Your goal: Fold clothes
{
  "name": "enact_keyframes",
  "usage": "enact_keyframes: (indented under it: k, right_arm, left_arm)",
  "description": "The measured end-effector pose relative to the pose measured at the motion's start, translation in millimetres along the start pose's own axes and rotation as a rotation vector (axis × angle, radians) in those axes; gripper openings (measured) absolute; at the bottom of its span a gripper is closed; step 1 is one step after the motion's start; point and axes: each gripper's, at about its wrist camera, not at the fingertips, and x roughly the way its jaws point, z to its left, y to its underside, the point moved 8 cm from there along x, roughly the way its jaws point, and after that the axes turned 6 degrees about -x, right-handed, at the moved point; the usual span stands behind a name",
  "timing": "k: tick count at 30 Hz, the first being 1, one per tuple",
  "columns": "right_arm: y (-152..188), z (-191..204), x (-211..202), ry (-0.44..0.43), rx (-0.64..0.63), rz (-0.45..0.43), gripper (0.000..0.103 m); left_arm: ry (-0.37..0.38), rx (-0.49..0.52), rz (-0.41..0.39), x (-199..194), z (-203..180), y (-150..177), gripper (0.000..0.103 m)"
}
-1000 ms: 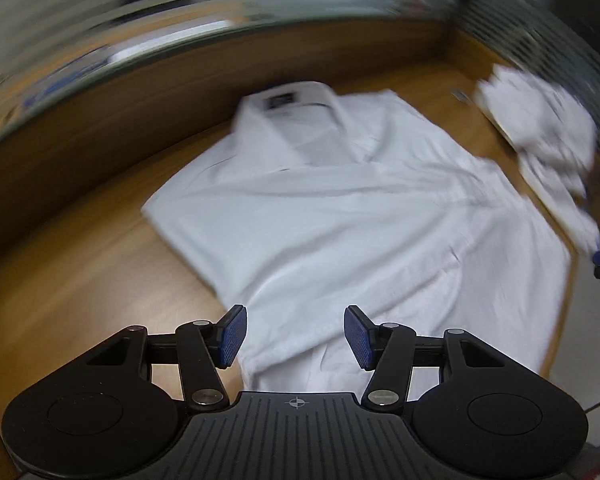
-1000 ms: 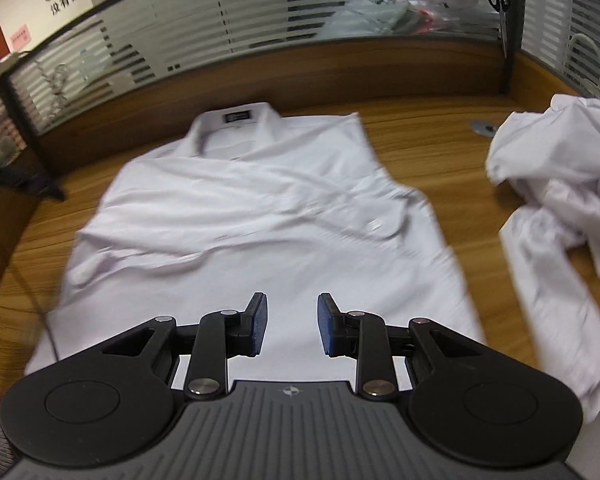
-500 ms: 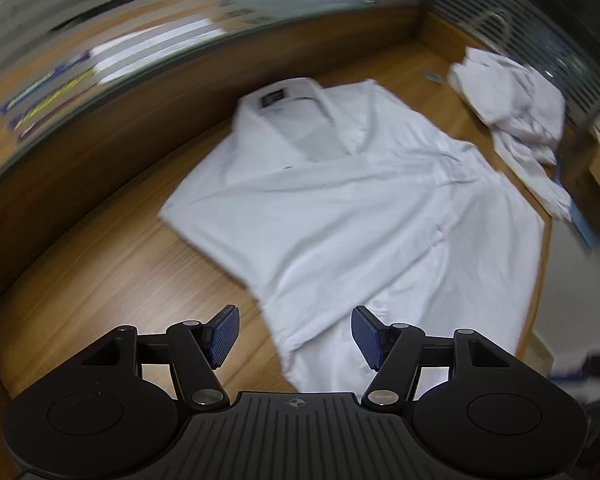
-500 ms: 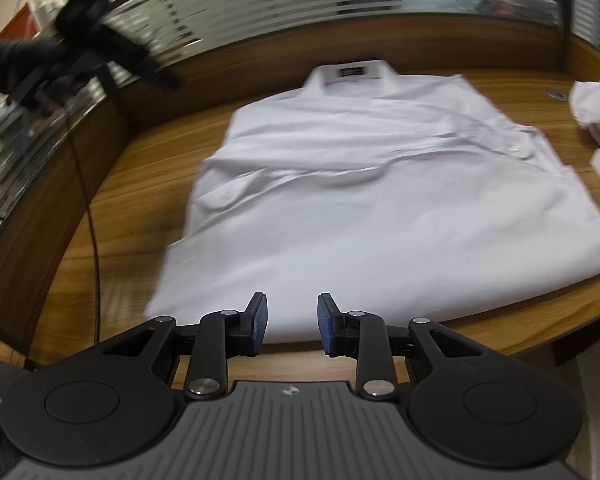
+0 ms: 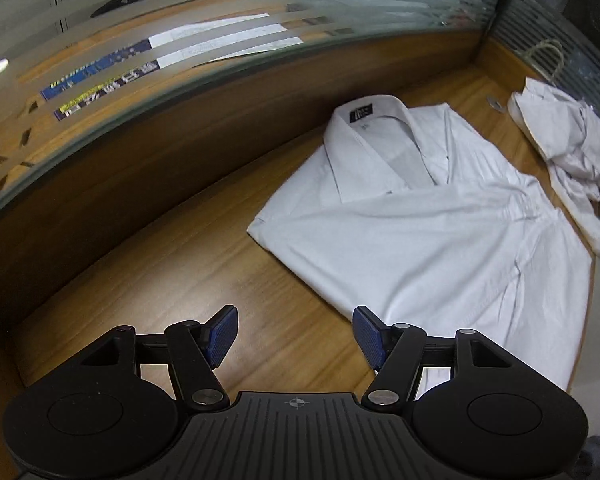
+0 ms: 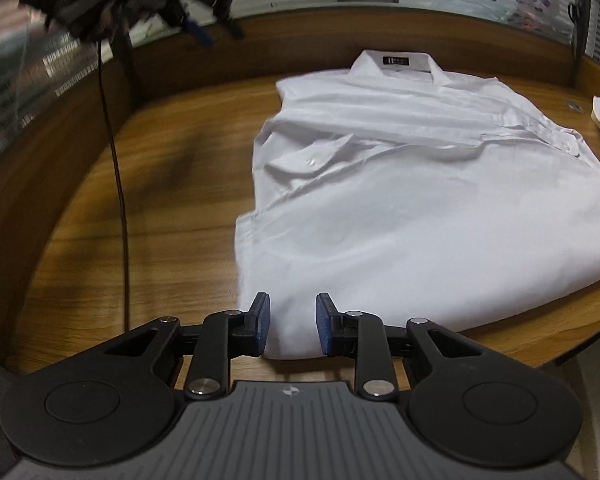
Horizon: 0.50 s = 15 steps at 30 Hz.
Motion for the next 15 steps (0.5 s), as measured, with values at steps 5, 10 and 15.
enact_keyframes:
  k: [5,10,15]
  right_arm:
    - [8,16,20,0.081,-0.063,0.045,0.022]
    - [-3,14,5,0.068,-0.018,0.013,0.036]
    - [2,23,1,0.083,-0.111,0.044,0.051]
  left_arm:
    - [0.009,0.001,-0.008,12,5,-10,0.067]
    - [0.027,-0.04,-0.015,33,8,-20,0.068]
    - [0.03,-0.184,-0.036,57,18,-29,0.068]
